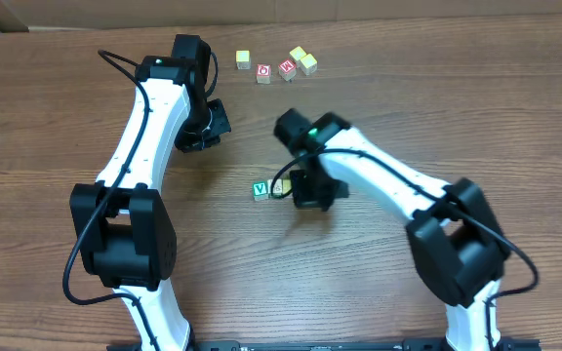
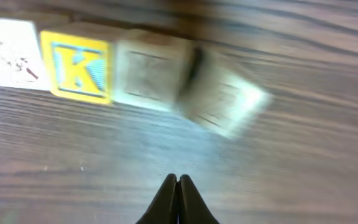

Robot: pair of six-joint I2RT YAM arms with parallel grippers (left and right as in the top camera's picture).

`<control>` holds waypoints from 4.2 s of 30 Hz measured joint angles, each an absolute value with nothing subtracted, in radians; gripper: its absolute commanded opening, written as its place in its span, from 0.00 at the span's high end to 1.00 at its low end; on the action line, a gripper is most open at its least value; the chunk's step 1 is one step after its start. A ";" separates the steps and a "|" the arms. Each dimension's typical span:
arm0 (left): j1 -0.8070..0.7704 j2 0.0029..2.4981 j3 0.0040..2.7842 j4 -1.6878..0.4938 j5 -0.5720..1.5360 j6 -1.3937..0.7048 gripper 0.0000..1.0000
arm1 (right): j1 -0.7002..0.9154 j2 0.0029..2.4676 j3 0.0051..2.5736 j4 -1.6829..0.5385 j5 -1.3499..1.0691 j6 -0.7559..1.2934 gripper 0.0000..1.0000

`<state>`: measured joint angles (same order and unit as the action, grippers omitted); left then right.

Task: Flip 5 blocks
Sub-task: 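Move the right gripper to the row's right end and left gripper to left end, then lower the left gripper beside the green V block at the row's left end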

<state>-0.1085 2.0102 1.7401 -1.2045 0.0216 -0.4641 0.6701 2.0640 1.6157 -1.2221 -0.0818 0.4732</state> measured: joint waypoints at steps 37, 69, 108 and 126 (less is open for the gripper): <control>-0.109 2.010 1.740 -1.205 0.022 -0.461 0.96 | 0.519 2.041 1.414 -0.905 -0.179 0.602 0.96; -0.216 1.967 1.465 -1.284 0.098 -0.448 0.96 | 0.482 2.041 1.414 -0.927 -0.122 0.599 0.90; -0.402 1.661 0.973 -0.692 -0.044 -0.641 0.96 | 0.482 2.041 1.414 -0.915 -0.097 0.599 0.90; -0.373 1.661 0.941 -0.648 0.035 -0.580 0.96 | 0.482 2.041 1.414 -0.910 -0.097 0.599 0.90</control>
<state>-0.3725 1.6611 0.9405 -0.6476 0.0349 -0.5800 0.4824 2.0411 1.4136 -0.9096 -0.0967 0.5987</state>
